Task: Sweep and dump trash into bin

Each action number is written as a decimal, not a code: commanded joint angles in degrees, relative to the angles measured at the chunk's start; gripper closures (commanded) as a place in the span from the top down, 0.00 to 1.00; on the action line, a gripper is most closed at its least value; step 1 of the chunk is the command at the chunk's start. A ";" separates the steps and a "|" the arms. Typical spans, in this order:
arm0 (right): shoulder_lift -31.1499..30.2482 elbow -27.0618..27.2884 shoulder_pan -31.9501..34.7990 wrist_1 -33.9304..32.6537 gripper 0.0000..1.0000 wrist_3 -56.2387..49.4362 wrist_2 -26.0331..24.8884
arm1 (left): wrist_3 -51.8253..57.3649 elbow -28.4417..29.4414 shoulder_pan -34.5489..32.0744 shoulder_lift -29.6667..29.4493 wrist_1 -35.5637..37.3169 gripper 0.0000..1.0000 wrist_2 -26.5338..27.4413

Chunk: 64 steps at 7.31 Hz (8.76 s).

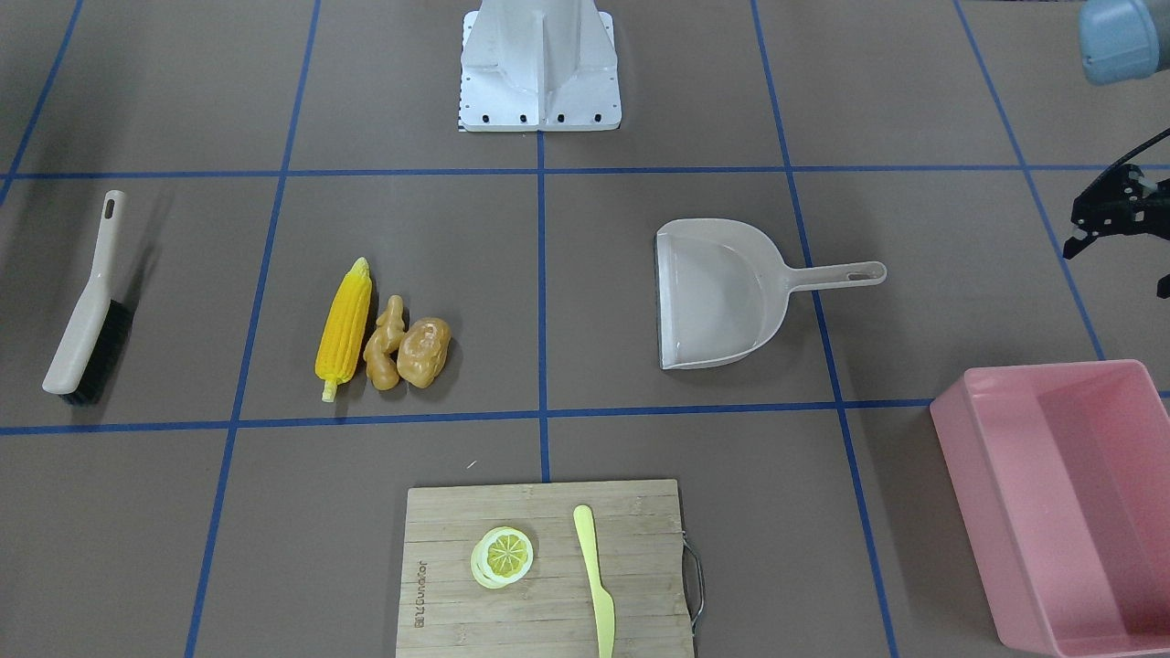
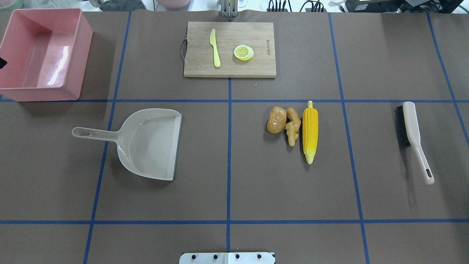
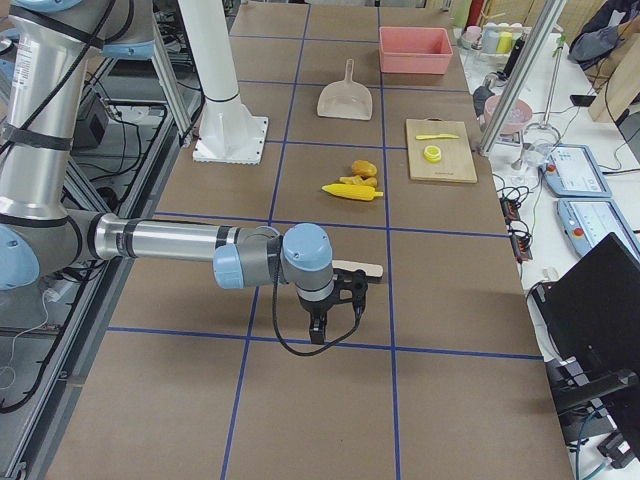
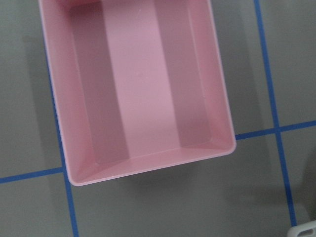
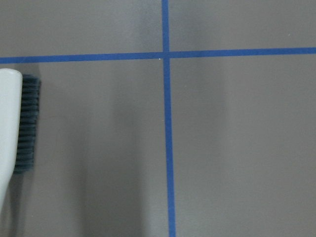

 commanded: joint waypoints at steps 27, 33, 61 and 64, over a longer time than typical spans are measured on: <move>4.90 7.89 -31.40 -0.56 0.00 29.41 0.43 | 9.82 3.17 34.91 6.68 -22.82 0.97 17.86; 4.65 9.75 -27.00 2.24 0.00 15.38 5.64 | 11.32 3.71 35.00 5.54 -22.38 0.91 16.89; 17.56 -5.55 -39.82 40.93 0.00 67.18 11.63 | 25.89 20.99 34.64 -29.87 4.36 0.00 27.53; 17.65 -5.64 -43.60 45.14 0.00 73.87 11.63 | 25.91 28.37 35.61 -34.26 -0.30 0.00 27.26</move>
